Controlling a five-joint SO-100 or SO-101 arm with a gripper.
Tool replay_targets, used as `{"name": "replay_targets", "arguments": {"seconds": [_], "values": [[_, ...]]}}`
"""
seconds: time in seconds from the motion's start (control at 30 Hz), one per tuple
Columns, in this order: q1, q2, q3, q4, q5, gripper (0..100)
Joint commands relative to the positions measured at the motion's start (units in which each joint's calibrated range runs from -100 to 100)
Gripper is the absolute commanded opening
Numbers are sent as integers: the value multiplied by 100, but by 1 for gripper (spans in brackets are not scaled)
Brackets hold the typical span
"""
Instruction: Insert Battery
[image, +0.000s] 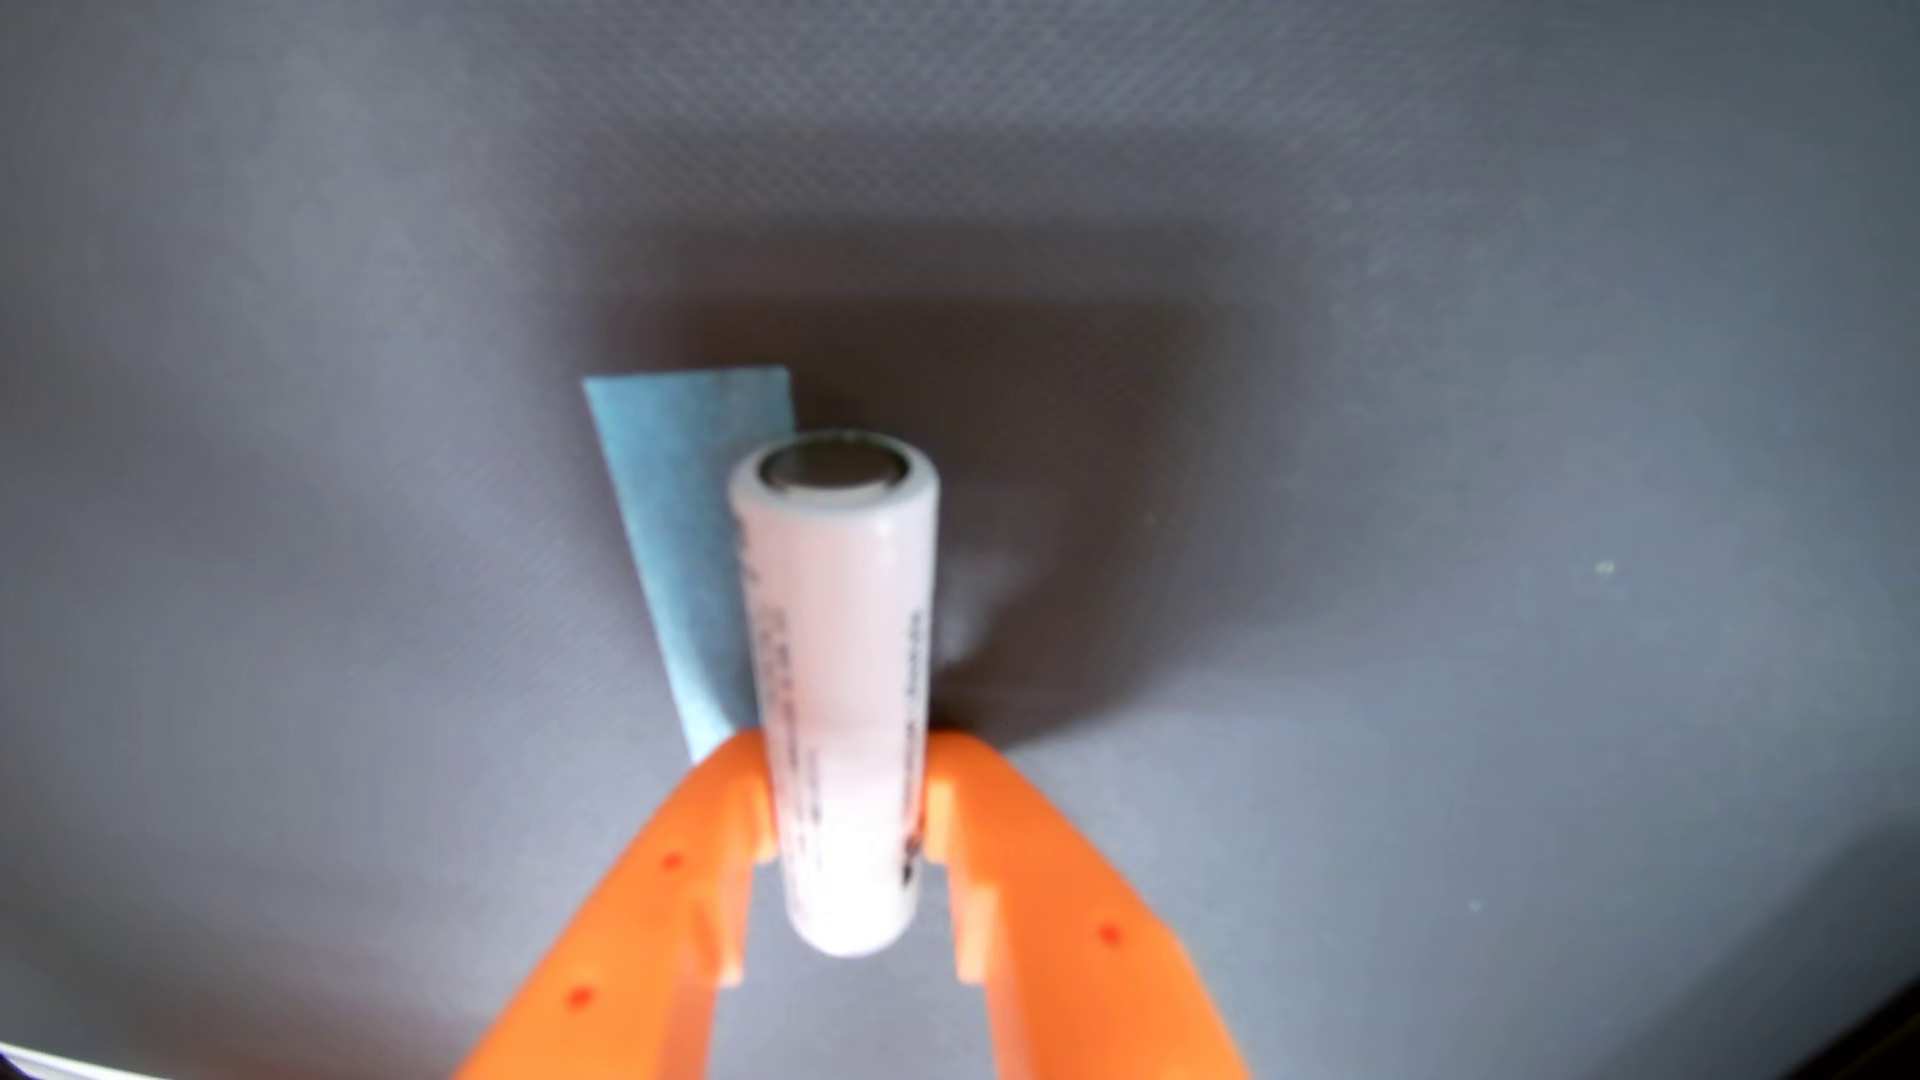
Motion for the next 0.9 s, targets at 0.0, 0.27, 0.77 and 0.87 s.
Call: {"name": "replay_targets", "arguments": {"seconds": [0.0, 0.27, 0.77, 0.87], "values": [[-47, -86, -207, 379, -38, 2], [-803, -1578, -108, 921, -475, 2], [-2893, -2262, 315, 921, -1320, 2], [-2905, -2237, 315, 921, -1690, 2]]}}
